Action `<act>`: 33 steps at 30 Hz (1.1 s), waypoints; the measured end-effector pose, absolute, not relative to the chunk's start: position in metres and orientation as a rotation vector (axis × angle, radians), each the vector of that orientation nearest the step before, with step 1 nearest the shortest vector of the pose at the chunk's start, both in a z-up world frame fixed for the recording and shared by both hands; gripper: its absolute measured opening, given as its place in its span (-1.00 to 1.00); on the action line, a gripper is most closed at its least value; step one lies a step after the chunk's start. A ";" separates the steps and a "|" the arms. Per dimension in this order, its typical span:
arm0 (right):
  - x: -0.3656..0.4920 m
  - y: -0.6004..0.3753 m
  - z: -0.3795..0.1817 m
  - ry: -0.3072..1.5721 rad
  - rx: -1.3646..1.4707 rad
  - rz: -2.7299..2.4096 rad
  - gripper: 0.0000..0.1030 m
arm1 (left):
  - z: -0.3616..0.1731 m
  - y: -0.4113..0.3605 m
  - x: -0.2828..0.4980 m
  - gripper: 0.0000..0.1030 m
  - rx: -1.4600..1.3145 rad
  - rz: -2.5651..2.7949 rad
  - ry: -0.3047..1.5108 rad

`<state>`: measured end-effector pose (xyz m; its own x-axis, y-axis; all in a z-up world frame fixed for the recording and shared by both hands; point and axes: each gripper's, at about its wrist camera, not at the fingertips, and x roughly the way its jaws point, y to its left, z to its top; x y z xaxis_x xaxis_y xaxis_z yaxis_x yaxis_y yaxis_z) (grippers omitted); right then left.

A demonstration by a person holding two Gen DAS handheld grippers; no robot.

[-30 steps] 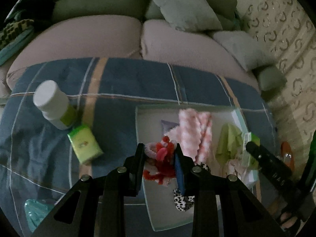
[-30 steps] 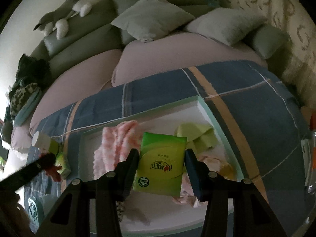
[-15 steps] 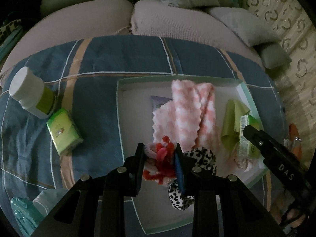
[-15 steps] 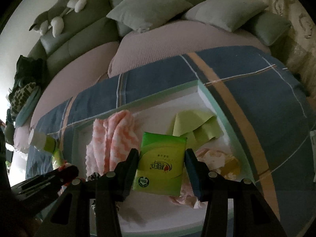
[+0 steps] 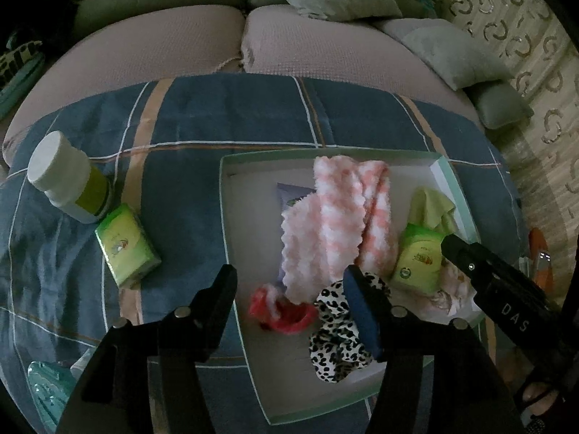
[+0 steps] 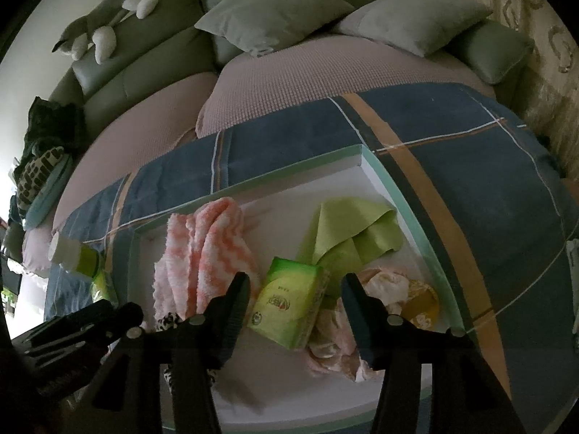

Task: Organize soft objects
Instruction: 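Lower the toy and packet into the tray and open both tools, then move the left tool to the light-blue face mask while the right tool backs off the tray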

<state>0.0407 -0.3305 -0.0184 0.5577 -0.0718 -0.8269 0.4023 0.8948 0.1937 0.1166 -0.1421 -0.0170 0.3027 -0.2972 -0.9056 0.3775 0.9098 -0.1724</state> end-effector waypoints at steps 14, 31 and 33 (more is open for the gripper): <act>0.042 -0.327 -0.018 0.934 0.354 -0.307 1.00 | -0.015 -0.101 0.133 0.85 0.010 -0.297 1.135; 0.045 -0.307 -0.013 0.933 0.302 -0.271 1.00 | 0.012 -0.046 0.131 0.87 -0.026 -0.182 1.065; 0.045 -0.300 -0.012 0.931 0.294 -0.261 1.00 | 0.016 -0.038 0.131 0.87 -0.026 -0.162 1.056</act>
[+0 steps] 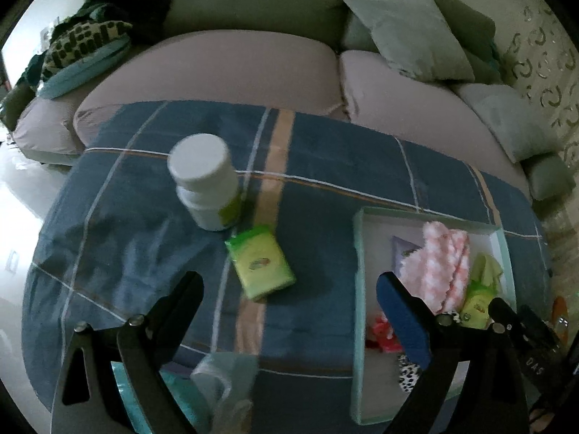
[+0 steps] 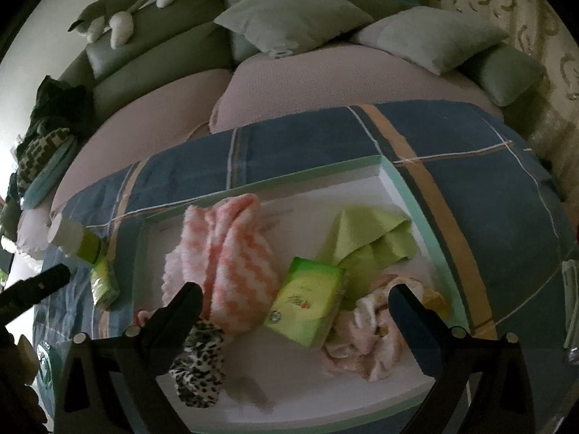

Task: Organize soft objects
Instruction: 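Move the left tool to the light-blue face mask while the right tool backs off the tray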

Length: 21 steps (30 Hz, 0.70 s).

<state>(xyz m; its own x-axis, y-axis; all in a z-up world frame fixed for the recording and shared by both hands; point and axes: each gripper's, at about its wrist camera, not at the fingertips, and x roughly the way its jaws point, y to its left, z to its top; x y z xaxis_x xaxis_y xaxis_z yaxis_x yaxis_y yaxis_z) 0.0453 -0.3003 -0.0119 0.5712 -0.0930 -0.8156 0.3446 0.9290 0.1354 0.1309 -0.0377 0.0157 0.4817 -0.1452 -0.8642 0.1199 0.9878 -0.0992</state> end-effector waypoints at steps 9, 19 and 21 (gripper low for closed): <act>0.051 -0.276 -0.011 0.934 0.275 -0.196 1.00 | 0.018 0.015 0.133 0.87 -0.108 -0.050 1.048; 0.050 -0.241 -0.011 0.962 0.251 -0.088 1.00 | 0.020 0.014 0.117 0.87 -0.123 -0.133 1.063; 0.048 -0.239 -0.010 0.964 0.240 -0.087 1.00 | 0.017 0.010 0.115 0.87 -0.109 -0.150 1.088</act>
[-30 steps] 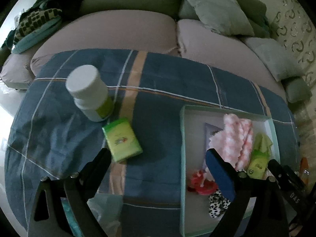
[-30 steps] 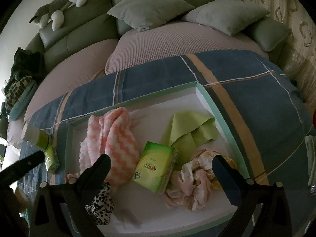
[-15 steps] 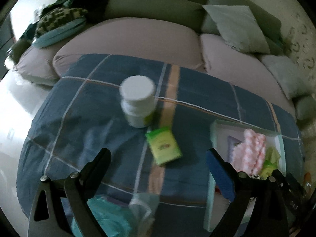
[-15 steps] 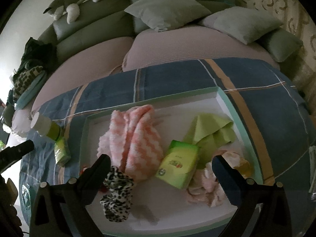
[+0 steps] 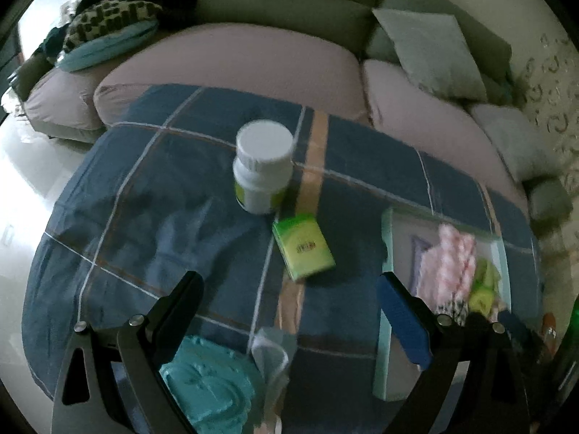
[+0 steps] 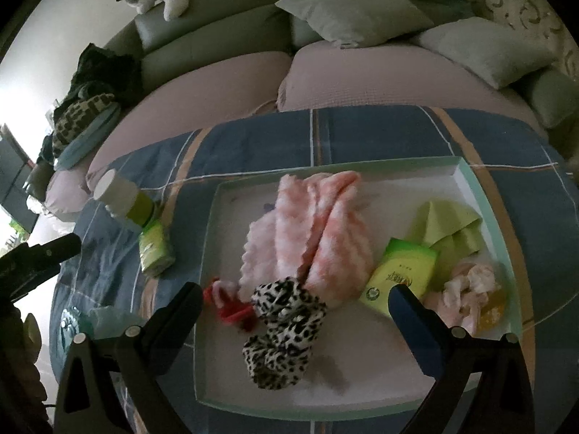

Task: Organize soft objects
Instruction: 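Move the left tool to the light-blue face mask while the right tool backs off the tray, then grasp the face mask with the left tool while the right tool grasps the other green tissue packet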

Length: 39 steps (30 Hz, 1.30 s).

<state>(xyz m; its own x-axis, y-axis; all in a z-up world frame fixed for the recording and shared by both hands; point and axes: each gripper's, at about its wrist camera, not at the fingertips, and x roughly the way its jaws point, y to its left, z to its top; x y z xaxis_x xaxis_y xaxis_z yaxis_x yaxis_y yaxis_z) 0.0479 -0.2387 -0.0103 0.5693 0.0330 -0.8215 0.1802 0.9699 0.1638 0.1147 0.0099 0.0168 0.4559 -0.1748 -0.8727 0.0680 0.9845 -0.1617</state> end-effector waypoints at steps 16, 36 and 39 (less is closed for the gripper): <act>0.049 -0.239 -0.007 0.966 0.266 -0.067 1.00 | -0.019 -0.002 0.108 0.29 0.085 -0.196 1.298; 0.053 -0.257 -0.017 0.987 0.326 -0.106 1.00 | -0.042 -0.019 0.125 -0.50 0.236 -0.228 1.358; 0.054 -0.258 -0.019 0.991 0.327 -0.108 1.00 | -0.036 -0.014 0.120 -0.50 0.179 -0.214 1.326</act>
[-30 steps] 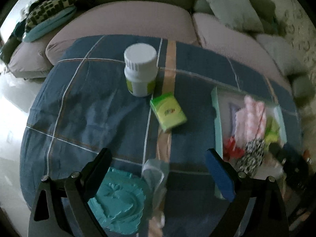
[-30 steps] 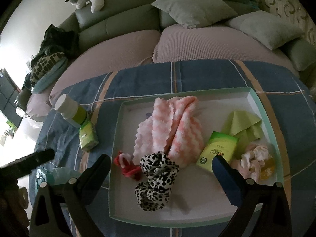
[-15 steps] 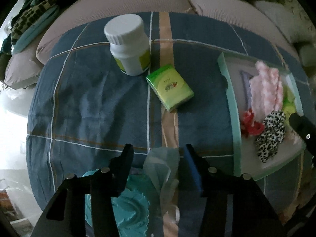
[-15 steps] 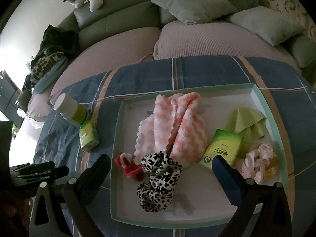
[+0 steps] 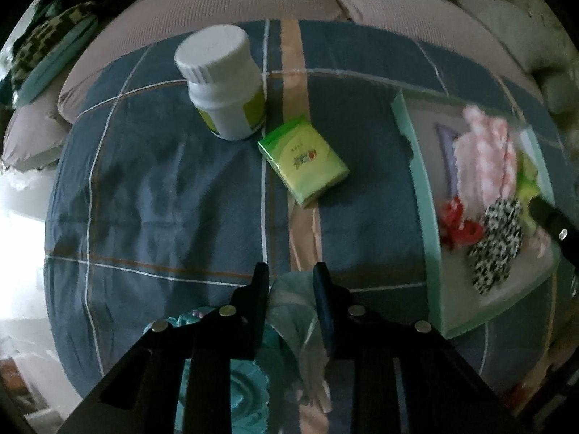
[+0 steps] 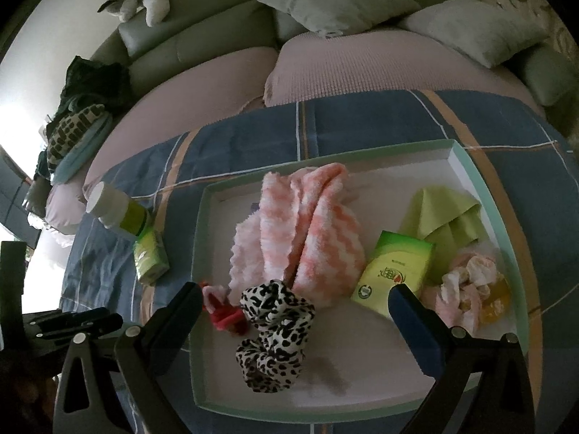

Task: Organize soft objects
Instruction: 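Grasp the face mask with the left tool while the right tool grasps the other green tissue packet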

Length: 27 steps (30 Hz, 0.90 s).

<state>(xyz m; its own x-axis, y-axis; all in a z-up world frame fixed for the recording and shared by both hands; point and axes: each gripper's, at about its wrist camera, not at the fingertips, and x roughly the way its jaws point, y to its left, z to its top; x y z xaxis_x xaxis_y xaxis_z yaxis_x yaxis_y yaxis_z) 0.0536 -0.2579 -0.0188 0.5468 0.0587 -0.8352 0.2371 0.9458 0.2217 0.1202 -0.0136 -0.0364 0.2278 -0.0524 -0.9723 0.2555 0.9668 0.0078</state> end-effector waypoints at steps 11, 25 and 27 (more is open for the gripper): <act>0.060 -0.246 -0.029 1.026 0.287 -0.108 1.00 | -0.015 -0.008 0.119 -0.50 0.034 -0.163 1.213; 0.068 -0.211 -0.023 0.977 0.220 -0.040 1.00 | 0.023 0.020 0.134 -0.50 -0.127 -0.165 1.071; 0.069 -0.206 -0.021 0.967 0.216 -0.034 1.00 | 0.029 0.030 0.133 -0.50 -0.150 -0.146 1.045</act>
<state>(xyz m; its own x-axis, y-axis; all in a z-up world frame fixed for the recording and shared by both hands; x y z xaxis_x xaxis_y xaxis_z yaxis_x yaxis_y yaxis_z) 0.0690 -0.2063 -0.0215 0.5690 0.0671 -0.8196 0.1250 0.9780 0.1669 0.1329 0.0303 0.0292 0.4937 -0.1914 -0.8483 0.0490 0.9801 -0.1926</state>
